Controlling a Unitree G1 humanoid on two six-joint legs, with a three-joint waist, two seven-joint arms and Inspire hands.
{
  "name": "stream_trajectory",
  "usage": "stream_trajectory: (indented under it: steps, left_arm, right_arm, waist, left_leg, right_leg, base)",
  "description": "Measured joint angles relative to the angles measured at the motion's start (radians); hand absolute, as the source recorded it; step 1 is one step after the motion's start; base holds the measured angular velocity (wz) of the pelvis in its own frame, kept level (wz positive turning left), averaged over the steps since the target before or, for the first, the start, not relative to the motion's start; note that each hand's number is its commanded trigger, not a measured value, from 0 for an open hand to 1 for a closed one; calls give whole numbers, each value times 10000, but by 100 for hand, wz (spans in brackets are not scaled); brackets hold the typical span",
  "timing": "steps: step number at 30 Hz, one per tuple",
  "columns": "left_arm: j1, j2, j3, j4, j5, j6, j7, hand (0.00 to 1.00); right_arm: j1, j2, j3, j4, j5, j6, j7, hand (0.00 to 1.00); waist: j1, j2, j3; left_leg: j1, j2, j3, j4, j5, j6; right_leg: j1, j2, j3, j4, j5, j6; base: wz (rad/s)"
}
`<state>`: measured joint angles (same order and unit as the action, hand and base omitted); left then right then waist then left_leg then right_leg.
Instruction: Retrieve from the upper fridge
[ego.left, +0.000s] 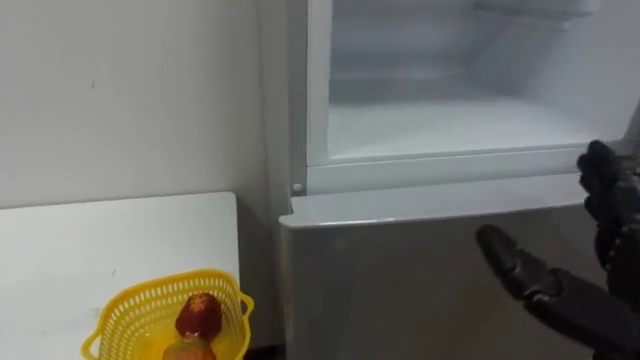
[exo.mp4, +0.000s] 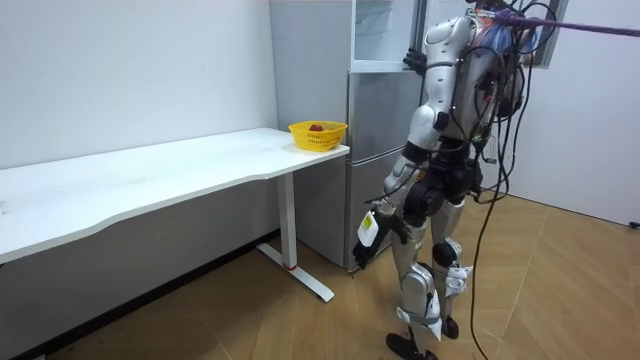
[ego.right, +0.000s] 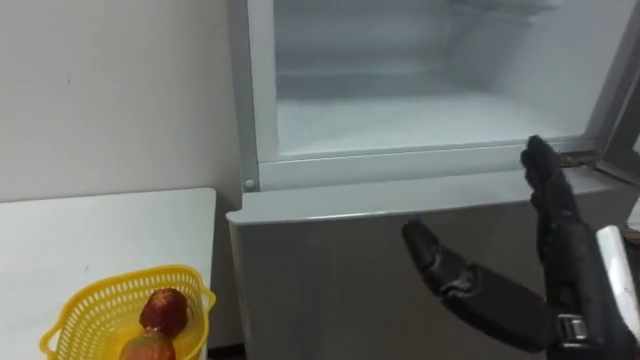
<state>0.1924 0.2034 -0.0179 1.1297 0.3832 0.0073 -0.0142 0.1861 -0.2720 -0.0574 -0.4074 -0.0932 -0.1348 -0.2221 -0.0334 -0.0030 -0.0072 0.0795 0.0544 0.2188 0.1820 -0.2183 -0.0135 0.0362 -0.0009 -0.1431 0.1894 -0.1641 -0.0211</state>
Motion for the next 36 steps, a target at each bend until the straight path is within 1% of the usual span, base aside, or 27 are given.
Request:
stream_trajectory:
  steps: [2,4,5,7,8,10,11,13,16,22,23,27,28,30,32,33,35,36]
  left_arm:
    - [-33,1,-23,-9,-3,-36,-23,0]
    - [-85,11,-152,-26,-60,-41,-18,0]
    - [-147,34,-344,-13,-135,-44,-18,0]
    - [-204,35,-540,0,-281,-63,-18,0]
    - [-230,35,-692,5,-338,-70,-21,0]
    - [-263,50,-843,4,-359,-75,-21,0]
    - [-261,65,-855,1,-377,-80,-21,0]
    - [-276,97,-859,1,-380,-83,-31,0]
    - [-257,115,-857,8,-395,-83,-137,0]
    - [-212,117,-856,1,-396,-84,-247,0]
    - [-197,121,-856,-1,-394,-82,-301,0]
    - [-130,124,-845,-8,-392,-75,-357,0]
    - [-122,126,-848,-9,-392,-70,-352,0]
    - [-105,128,-846,-43,-390,-68,-336,0]
    - [-52,130,-835,-42,-396,-66,-327,0]
    - [-90,130,-827,-45,-396,-68,-329,0]
    - [-31,132,-798,9,-383,-66,-332,0]
    - [-31,132,-784,31,-374,-64,-332,0]
  right_arm:
    - [18,7,199,14,-776,-7,179,0]
    - [63,3,396,97,-1066,-33,156,0]
    - [155,3,588,311,-1290,-151,145,0]
    - [390,6,887,804,-1649,-294,151,0]
    - [498,41,958,1071,-1921,-501,113,0]
    - [673,49,1049,1333,-2140,-537,167,0]
    - [863,91,1080,1484,-2387,-482,205,0]
    - [1093,152,1171,1573,-2695,-406,328,0]
    - [1186,157,1195,1563,-2954,-404,367,0]
    - [1212,157,1199,1531,-3129,-459,350,0]
    - [1276,157,1233,1545,-3133,-518,319,0]
    - [1676,159,1306,1963,-3136,-484,421,0]
    - [1813,159,1342,2180,-3130,-469,514,0]
    - [2149,158,1347,2654,-3173,-488,602,0]
    - [2525,149,1336,3848,-3116,-472,621,0]
    - [2638,146,1326,4142,-3071,-461,620,0]
    - [3015,137,1293,5328,-2986,-408,616,0]
    - [3096,137,1275,5625,-2986,-402,608,0]
  waist:
    - [21,141,-16]
    - [15,163,-7]
    - [21,182,-19]
    - [20,121,3]
    - [18,75,33]
    - [19,-6,68]
    - [22,-50,88]
    - [19,-105,80]
    - [15,-79,73]
    - [48,-34,-6]
    - [32,-16,-11]
    - [14,-37,0]
    - [-42,-31,11]
    - [-47,-26,15]
    - [-127,-71,32]
    - [-137,-72,34]
    - [-142,-46,25]
    - [-141,-32,24]
  left_leg:
    - [29,6,63,-36,2,-3]
    - [31,14,68,-39,8,-9]
    - [44,18,68,-32,12,-12]
    - [102,19,67,-23,13,-14]
    - [123,14,67,-23,13,-14]
    - [117,9,67,-13,12,-13]
    - [90,8,68,-12,12,-13]
    - [-2,9,68,-12,10,-11]
    - [-25,3,67,-62,7,-9]
    - [-45,9,68,-127,10,-13]
    - [-32,4,69,-126,10,-13]
    - [34,4,71,-127,11,-13]
    - [28,4,71,-124,11,-13]
    - [48,21,252,-112,11,-14]
    - [28,14,286,-73,9,-11]
    - [17,13,285,-73,8,-11]
    - [35,11,284,-129,4,-7]
    - [44,10,284,-135,4,-7]
  right_leg:
    - [-1,17,22,-9,-1,-2]
    - [5,24,21,-35,-3,-5]
    - [22,28,26,-40,-4,-9]
    - [47,26,26,-39,-8,-15]
    - [56,19,32,-36,-8,-15]
    - [44,13,45,-36,-11,-15]
    - [-16,15,58,-36,-16,-16]
    - [-42,22,75,-29,-22,-17]
    - [-131,29,111,-14,-21,-16]
    - [-159,48,102,0,-13,-26]
    - [-148,43,113,-6,-13,-26]
    - [-36,34,88,-56,-14,-24]
    - [-26,27,54,-62,-15,-24]
    - [-14,21,63,-69,-19,-20]
    - [-28,-64,52,-65,-51,1]
    - [-34,-70,55,-55,-58,5]
    - [-31,-73,56,-9,-79,18]
    - [-22,-72,56,-9,-78,18]
  base:
    - [-3]
    - [0]
    - [0]
    - [0]
    - [0]
    - [0]
    - [0]
    - [0]
    - [-1]
    - [0]
    - [0]
    - [3]
    - [5]
    - [0]
    - [3]
    - [4]
    - [0]
    - [0]
